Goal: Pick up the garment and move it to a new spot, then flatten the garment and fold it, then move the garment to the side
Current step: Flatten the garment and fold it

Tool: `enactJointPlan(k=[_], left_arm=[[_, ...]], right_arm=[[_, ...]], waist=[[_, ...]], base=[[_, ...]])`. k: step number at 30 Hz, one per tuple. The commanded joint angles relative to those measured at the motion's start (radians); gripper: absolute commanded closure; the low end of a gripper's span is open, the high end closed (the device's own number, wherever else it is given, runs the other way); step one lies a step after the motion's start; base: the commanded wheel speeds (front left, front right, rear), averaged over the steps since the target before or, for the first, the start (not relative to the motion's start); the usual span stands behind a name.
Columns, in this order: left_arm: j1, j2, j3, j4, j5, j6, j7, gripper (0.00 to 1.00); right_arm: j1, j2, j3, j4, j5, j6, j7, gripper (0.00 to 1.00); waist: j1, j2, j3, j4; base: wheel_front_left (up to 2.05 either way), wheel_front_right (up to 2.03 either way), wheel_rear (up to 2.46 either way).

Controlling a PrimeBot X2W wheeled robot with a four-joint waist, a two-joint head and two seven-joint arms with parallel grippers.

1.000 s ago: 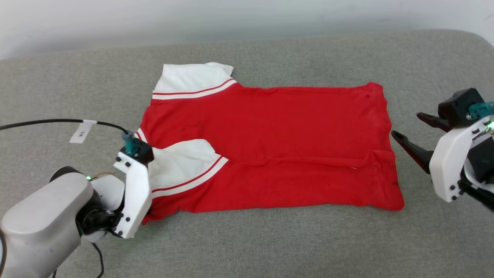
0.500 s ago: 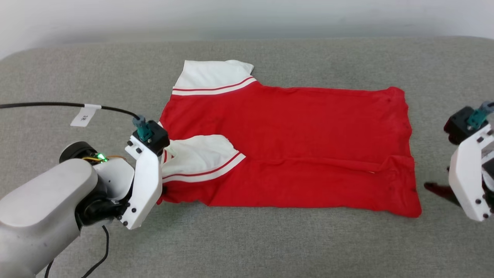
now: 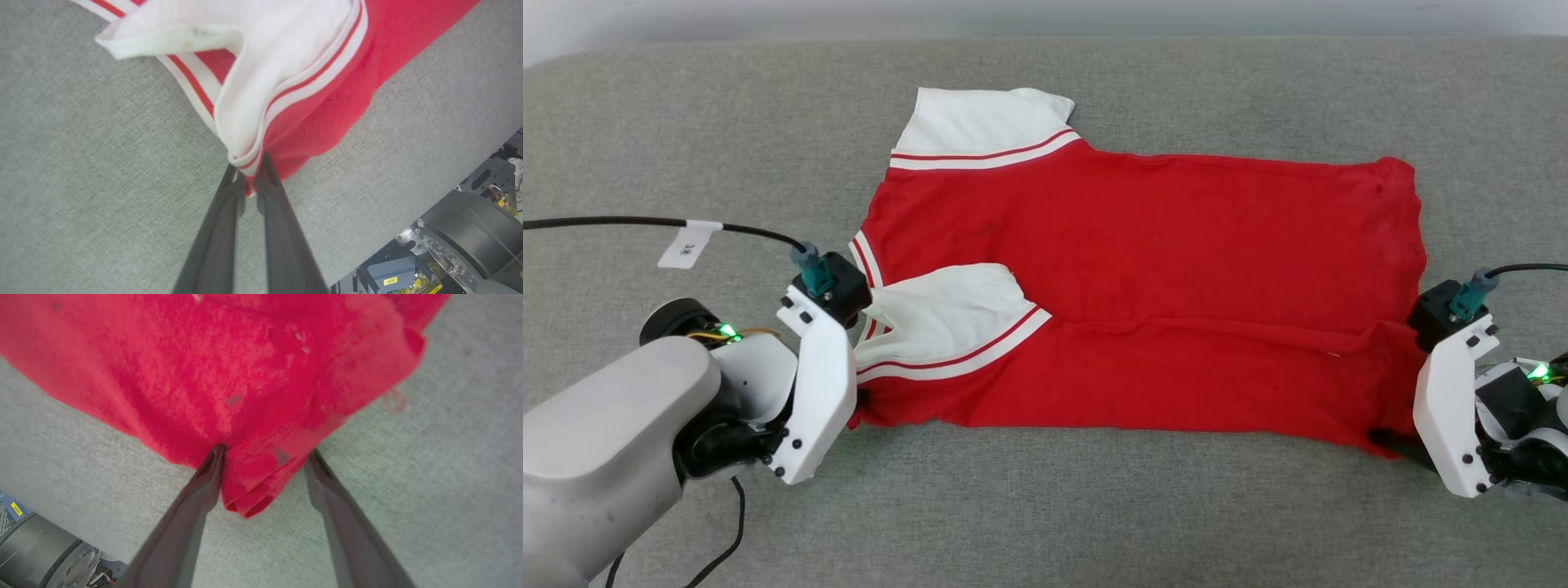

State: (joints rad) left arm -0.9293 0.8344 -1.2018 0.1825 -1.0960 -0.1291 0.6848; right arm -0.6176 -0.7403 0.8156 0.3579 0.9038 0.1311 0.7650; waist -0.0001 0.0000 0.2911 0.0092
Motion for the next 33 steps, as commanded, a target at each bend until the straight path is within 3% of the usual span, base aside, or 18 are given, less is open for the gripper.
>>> enactJointPlan(k=[1, 2, 11, 21, 25, 30, 31, 32, 33], left_arm=[[-0.002, 0.004, -0.005, 0.007, -0.009, 0.0, -0.009, 1.0], [0.004, 0.008, -0.005, 0.012, -0.011, 0.0, -0.013, 1.0], [0.067, 0.039, -0.02, 0.031, -0.052, 0.0, -0.06, 1.0], [0.172, 0.088, -0.045, -0.036, -0.067, 0.001, -0.087, 1.0], [0.226, 0.093, -0.053, -0.05, -0.07, 0.014, -0.094, 1.0], [0.27, 0.075, -0.059, -0.028, -0.066, 0.023, -0.106, 1.0], [0.273, 0.069, -0.059, -0.022, -0.068, 0.025, -0.111, 1.0], [0.273, 0.064, -0.058, -0.015, -0.066, 0.025, -0.117, 0.62], [0.264, 0.062, -0.059, -0.011, -0.047, 0.025, -0.127, 0.0]], right_arm=[[0.049, 0.038, 0.053, 0.033, -0.009, -0.001, -0.014, 0.8], [0.039, 0.042, 0.052, 0.035, -0.005, -0.001, -0.024, 1.0], [-0.044, -0.043, 0.047, -0.02, 0.024, -0.001, -0.129, 1.0], [0.077, -0.186, 0.079, -0.176, 0.088, -0.001, -0.168, 1.0], [0.149, -0.202, 0.081, -0.195, 0.099, -0.001, -0.176, 1.0], [0.209, -0.173, 0.076, -0.154, 0.072, -0.001, -0.191, 1.0], [0.215, -0.164, 0.071, -0.142, 0.07, -0.001, -0.192, 0.94], [0.216, -0.155, 0.063, -0.133, 0.065, -0.001, -0.198, 0.02], [0.214, -0.147, 0.052, -0.128, 0.058, -0.001, -0.21, 0.0]], waist=[[0.0001, 0.0, 0.001, -0.003], [0.0001, 0.0, -0.002, -0.007], [0.0001, 0.0, -0.087, -0.033], [0.0001, 0.0, -0.158, -0.035], [0.0001, 0.0, -0.155, -0.035], [0.0001, 0.0, -0.139, -0.033], [0.0001, 0.0, -0.137, -0.033], [0.0001, 0.0, -0.136, -0.032], [0.0001, 0.0, -0.135, -0.032]], base=[[0.0, 0.0, 0.0], [0.0, 0.0, 0.0], [0.0, 0.0, 0.0], [0.0, 0.0, 0.0], [0.0, 0.0, 0.0], [0.0, 0.0, 0.0], [0.0, 0.0, 0.0], [0.0, 0.0, 0.0], [0.0, 0.0, 0.0]])
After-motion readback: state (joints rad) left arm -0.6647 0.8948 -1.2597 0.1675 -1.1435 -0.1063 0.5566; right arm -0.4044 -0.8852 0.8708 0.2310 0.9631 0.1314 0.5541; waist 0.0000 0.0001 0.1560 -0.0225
